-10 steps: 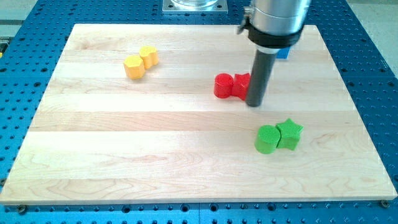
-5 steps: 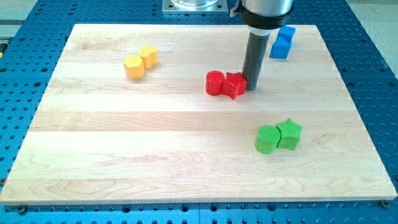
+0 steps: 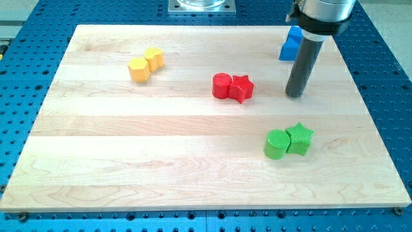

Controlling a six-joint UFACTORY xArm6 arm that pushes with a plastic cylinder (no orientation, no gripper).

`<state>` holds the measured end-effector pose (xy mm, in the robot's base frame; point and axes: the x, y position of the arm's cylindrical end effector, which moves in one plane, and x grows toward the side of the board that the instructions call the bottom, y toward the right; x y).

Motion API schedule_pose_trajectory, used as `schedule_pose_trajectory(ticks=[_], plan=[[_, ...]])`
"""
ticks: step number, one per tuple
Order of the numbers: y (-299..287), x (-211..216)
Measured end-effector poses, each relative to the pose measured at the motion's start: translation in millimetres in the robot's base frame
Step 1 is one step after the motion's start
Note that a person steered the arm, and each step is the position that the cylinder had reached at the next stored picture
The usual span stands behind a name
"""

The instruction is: Move red blocks to the center of the board

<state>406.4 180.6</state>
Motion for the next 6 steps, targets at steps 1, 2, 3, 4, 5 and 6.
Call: schedule_pose_trajectory(ticks=[1, 2, 3, 4, 5, 6], plan=[[15, 4], [28, 11], [1, 6], [-16, -24], [-57, -56], [-81, -57]])
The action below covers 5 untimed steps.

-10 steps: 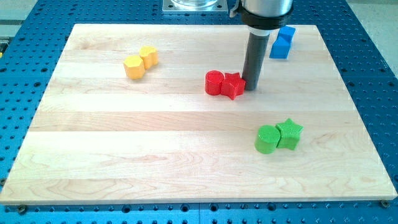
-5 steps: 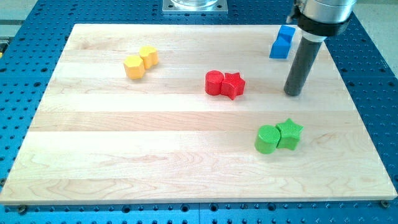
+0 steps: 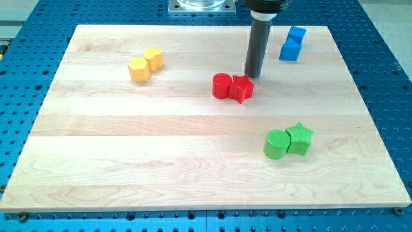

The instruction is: Move red blocks to the center of the board

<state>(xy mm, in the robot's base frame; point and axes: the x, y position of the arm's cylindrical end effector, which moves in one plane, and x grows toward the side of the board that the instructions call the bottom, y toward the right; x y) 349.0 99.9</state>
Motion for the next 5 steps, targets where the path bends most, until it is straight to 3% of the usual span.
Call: schedule_pose_trajectory(ticks=[5], plan=[[-9, 6]])
